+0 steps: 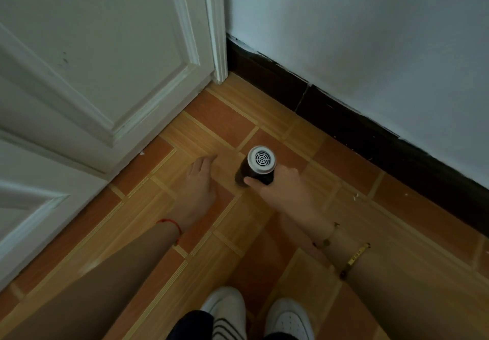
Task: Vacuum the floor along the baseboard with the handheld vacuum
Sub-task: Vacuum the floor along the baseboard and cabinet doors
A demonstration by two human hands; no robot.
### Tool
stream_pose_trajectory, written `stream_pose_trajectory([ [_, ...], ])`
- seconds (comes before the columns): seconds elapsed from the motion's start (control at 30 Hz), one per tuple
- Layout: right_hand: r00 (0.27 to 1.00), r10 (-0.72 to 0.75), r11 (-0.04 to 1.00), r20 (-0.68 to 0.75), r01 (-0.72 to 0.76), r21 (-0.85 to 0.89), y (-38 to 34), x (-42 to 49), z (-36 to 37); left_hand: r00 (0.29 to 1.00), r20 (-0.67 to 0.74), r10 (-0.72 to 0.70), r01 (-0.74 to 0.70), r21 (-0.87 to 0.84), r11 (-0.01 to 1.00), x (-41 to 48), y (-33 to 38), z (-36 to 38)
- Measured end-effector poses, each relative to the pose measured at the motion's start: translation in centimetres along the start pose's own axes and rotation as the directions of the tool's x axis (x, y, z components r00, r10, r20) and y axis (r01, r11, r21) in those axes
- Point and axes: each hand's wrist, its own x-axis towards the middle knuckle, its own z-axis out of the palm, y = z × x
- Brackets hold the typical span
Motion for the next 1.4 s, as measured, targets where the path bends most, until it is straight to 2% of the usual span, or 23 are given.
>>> stream_pose_trajectory([
  [0.13,0.997,0.073,0.997,-0.02,-0.073,0.016,3.0,-2.0,-2.2,0.987,0.088,0.138,-0.135,-0.034,0.99,0.9,2.8,1.5],
  [0.27,0.967,0.22,0.975,-0.13,-0.221,0.009,6.6,-4.3,-4.6,0.95,0.196,0.243,-0.238,-0.047,0.97,1.8,5.8,3.7],
  [0.33,0.949,0.26,0.965,-0.179,-0.262,0.01,8.2,-5.5,-6.0,0.933,0.223,0.284,-0.278,-0.055,0.959,2.1,7.3,4.8],
  [0.53,0.9,0.383,0.923,-0.208,-0.379,0.058,12.0,-8.4,-9.5,0.887,0.267,0.376,-0.379,-0.042,0.924,2.4,11.8,8.3],
  [0.73,0.833,0.471,0.88,-0.29,-0.425,0.211,15.1,-10.6,-10.9,0.84,0.292,0.458,-0.465,-0.048,0.884,2.1,15.4,11.2],
  [0.87,0.791,0.517,0.852,-0.328,-0.435,0.293,16.3,-10.8,-11.7,0.844,0.292,0.451,-0.469,-0.007,0.883,2.1,16.5,12.7],
  [1.1,0.792,0.52,0.844,-0.32,-0.418,0.337,17.5,-10.1,-12.4,0.834,0.319,0.45,-0.477,0.007,0.879,2.4,17.2,14.0],
  [1.3,0.717,0.535,0.842,-0.446,-0.411,0.349,19.2,-10.5,-12.6,0.8,0.363,0.478,-0.529,0.051,0.847,2.6,17.8,14.4],
  [1.4,0.705,0.524,0.851,-0.478,-0.407,0.332,20.1,-10.5,-13.6,0.785,0.378,0.49,-0.563,0.106,0.82,2.8,18.5,14.5],
])
